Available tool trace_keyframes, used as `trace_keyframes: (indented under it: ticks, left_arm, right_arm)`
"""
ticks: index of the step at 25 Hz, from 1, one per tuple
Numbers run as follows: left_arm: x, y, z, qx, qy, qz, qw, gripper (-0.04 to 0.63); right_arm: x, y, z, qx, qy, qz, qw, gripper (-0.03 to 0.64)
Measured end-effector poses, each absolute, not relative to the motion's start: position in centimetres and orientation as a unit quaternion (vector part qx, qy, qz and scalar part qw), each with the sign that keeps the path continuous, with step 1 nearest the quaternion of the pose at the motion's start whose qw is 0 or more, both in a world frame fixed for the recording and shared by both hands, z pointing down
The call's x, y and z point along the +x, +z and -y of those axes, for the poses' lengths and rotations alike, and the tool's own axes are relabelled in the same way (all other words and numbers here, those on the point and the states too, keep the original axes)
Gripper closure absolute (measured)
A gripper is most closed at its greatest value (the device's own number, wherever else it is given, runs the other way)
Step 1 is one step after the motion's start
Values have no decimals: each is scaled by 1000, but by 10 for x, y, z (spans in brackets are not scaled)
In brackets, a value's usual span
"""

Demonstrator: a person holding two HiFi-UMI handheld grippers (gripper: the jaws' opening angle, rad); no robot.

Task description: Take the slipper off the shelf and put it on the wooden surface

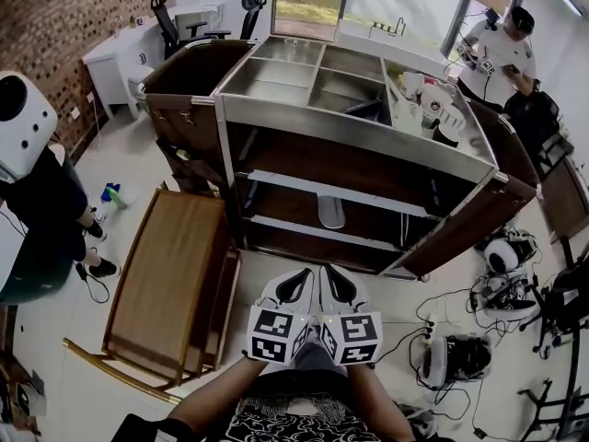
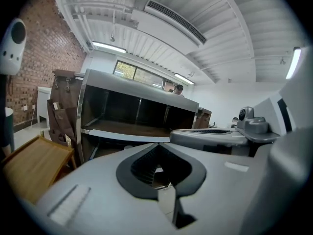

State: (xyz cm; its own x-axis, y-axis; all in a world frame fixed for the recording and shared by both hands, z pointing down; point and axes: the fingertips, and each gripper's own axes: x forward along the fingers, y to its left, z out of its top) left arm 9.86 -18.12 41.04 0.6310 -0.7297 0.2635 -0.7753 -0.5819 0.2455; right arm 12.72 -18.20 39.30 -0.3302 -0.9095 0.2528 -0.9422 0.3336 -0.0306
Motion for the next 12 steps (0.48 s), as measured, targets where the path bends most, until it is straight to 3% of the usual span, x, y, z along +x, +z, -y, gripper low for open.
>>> trace_keyframes:
  ticks: [12]
  left_arm:
    - [163, 438, 284, 880, 87, 433, 174, 589]
  right_arm:
    - [185, 429, 285, 545, 97, 824, 124, 617]
